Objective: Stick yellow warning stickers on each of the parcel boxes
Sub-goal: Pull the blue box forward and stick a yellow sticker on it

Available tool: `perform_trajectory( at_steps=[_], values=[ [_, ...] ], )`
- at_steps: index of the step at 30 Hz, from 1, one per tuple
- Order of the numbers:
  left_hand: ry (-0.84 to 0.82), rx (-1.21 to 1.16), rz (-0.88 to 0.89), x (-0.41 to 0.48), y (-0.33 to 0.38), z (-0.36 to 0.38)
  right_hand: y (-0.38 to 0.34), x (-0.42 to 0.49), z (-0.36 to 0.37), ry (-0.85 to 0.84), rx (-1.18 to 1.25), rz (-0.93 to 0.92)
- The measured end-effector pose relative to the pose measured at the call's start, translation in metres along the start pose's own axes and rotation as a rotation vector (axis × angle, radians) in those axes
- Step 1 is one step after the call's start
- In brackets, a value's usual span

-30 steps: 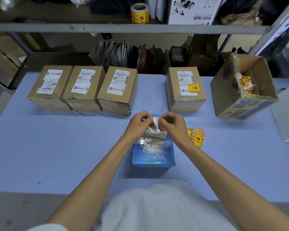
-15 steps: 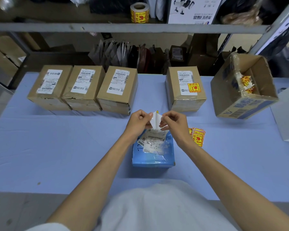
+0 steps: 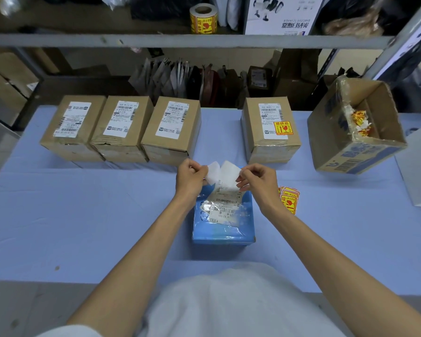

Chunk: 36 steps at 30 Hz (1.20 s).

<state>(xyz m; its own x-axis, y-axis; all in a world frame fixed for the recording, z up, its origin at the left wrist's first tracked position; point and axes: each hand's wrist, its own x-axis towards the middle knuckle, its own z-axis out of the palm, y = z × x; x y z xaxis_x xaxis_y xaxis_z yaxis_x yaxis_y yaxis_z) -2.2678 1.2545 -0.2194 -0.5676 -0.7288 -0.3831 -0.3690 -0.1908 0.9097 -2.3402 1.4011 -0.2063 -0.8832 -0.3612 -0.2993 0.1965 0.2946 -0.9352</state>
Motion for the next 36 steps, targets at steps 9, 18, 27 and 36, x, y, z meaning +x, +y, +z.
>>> perform_trajectory(
  at_steps=[9, 18, 27, 36],
  values=[
    [-0.012, 0.077, 0.018, -0.006, 0.007, -0.004, -0.001, 0.0, 0.002, 0.021, -0.024, 0.006],
    [-0.21, 0.115, 0.102, -0.017, 0.006, -0.002, 0.0, 0.0, 0.002, 0.081, -0.03, -0.013],
    [-0.181, 0.598, 0.562, -0.028, 0.008, 0.006, -0.003, -0.005, 0.004, 0.112, 0.013, 0.014],
    [-0.208, 0.698, 0.592, -0.022, 0.005, 0.008, -0.007, -0.008, 0.001, -0.038, 0.054, 0.019]
  ],
)
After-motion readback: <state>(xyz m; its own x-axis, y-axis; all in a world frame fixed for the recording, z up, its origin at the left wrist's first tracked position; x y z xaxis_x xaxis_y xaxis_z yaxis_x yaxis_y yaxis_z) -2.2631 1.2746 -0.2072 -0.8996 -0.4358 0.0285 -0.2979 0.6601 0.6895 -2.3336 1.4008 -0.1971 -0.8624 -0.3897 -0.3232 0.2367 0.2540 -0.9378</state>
